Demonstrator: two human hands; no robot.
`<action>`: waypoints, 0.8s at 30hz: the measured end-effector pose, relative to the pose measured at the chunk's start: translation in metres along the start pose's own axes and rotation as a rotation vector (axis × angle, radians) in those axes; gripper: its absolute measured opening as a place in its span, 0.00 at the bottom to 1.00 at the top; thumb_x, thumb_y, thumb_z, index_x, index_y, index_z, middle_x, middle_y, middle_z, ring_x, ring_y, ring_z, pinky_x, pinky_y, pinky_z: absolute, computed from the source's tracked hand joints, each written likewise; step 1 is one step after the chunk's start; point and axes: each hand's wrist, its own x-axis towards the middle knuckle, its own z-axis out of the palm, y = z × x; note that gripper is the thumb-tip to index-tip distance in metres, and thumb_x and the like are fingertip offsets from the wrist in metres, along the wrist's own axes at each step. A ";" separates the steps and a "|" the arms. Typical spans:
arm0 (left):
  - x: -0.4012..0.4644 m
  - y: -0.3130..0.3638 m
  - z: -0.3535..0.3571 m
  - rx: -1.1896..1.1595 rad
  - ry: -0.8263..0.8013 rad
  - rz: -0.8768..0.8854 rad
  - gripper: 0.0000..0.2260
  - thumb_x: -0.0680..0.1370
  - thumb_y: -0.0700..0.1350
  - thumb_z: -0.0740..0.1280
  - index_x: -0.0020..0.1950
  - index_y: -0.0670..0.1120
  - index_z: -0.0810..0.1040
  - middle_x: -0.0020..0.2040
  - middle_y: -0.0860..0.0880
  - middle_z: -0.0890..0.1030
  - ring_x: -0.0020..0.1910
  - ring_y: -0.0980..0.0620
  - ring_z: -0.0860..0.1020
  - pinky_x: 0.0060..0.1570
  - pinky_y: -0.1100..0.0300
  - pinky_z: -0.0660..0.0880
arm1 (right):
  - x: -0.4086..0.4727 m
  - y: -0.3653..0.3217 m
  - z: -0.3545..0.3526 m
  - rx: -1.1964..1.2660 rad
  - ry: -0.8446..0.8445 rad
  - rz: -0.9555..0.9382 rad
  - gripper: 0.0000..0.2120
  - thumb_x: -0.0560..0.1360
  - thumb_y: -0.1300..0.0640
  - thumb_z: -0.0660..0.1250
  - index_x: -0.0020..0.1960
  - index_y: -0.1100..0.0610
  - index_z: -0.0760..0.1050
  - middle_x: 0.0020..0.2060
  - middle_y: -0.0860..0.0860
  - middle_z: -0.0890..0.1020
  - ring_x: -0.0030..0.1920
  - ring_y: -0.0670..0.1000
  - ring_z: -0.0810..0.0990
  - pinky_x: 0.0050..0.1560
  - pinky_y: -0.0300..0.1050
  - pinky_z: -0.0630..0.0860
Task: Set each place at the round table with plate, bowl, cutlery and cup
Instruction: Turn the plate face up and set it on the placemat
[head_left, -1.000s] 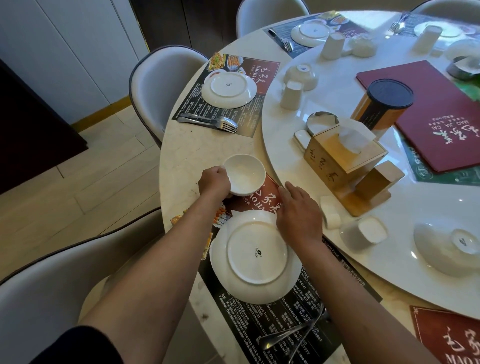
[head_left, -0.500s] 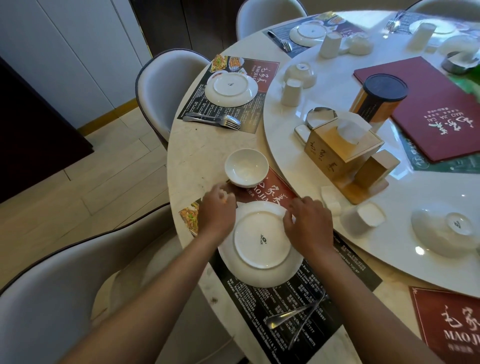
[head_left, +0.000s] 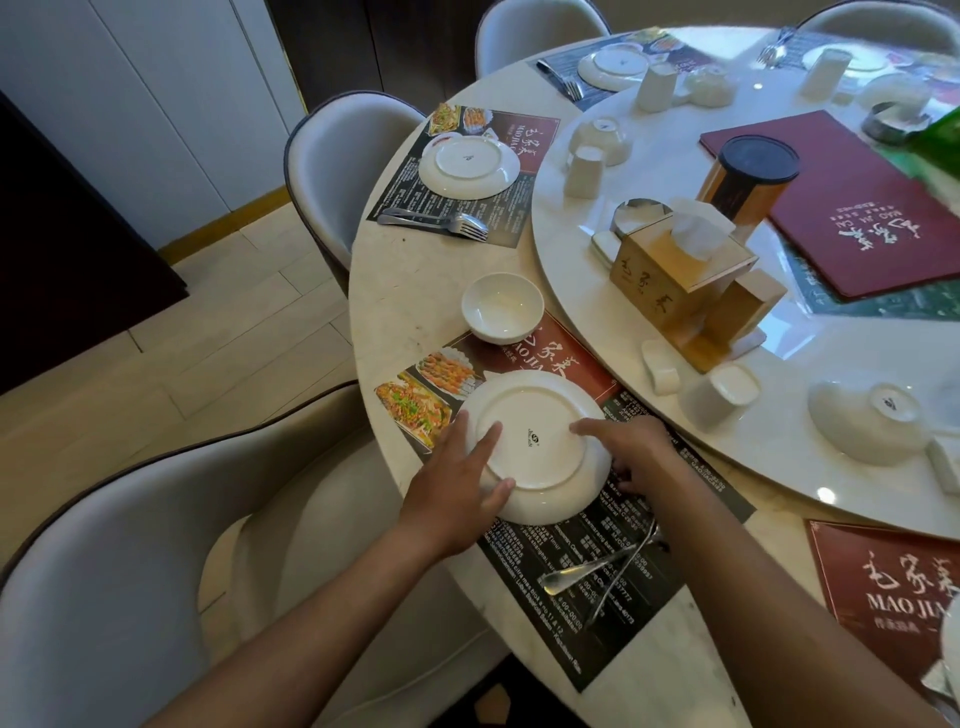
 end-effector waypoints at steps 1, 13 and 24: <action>0.000 -0.001 -0.002 -0.004 -0.017 0.007 0.35 0.79 0.65 0.60 0.82 0.61 0.47 0.83 0.50 0.41 0.81 0.47 0.43 0.77 0.47 0.58 | -0.002 -0.001 -0.001 0.020 -0.013 0.013 0.38 0.67 0.50 0.80 0.68 0.63 0.68 0.63 0.59 0.75 0.61 0.61 0.76 0.51 0.57 0.79; -0.049 -0.020 0.003 0.074 0.286 0.289 0.30 0.77 0.53 0.69 0.77 0.57 0.63 0.76 0.47 0.67 0.74 0.45 0.67 0.59 0.46 0.80 | -0.037 0.013 0.005 0.166 -0.040 -0.185 0.34 0.69 0.52 0.79 0.71 0.55 0.70 0.63 0.54 0.76 0.57 0.58 0.78 0.57 0.59 0.79; -0.042 -0.023 -0.075 -0.205 0.558 0.249 0.18 0.83 0.57 0.61 0.67 0.51 0.80 0.59 0.49 0.84 0.55 0.51 0.83 0.52 0.59 0.79 | -0.075 0.014 0.009 0.169 -0.104 -0.458 0.18 0.80 0.40 0.61 0.52 0.52 0.82 0.40 0.55 0.82 0.32 0.49 0.74 0.33 0.43 0.73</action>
